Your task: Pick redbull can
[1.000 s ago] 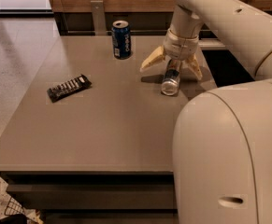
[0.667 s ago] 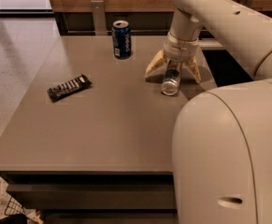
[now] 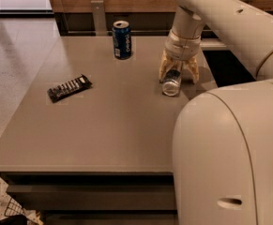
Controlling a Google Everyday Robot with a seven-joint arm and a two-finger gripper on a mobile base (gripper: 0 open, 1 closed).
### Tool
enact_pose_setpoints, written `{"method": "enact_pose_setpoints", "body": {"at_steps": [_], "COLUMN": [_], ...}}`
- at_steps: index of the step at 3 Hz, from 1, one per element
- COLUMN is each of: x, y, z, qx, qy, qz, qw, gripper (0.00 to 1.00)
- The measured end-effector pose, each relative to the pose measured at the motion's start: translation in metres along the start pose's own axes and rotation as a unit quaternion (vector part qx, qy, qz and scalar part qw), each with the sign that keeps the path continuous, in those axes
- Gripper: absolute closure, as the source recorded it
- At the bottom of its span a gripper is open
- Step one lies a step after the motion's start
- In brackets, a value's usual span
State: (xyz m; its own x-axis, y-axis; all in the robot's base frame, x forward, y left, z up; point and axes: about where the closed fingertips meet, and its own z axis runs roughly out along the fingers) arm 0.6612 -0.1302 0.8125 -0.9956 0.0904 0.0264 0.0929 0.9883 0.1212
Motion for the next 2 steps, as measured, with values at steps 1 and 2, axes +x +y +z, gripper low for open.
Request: {"method": "enact_pose_setpoints", "body": {"at_steps": [1, 2], "x": [0.0002, 0.0002], "y": [0.0008, 0.0009], "z": [-0.0072, -0.0082], "qx": [0.000, 0.000], "qy": [0.000, 0.000], "qz": [0.000, 0.000], "qw": [1.0000, 1.0000], "gripper": [0.85, 1.00]}}
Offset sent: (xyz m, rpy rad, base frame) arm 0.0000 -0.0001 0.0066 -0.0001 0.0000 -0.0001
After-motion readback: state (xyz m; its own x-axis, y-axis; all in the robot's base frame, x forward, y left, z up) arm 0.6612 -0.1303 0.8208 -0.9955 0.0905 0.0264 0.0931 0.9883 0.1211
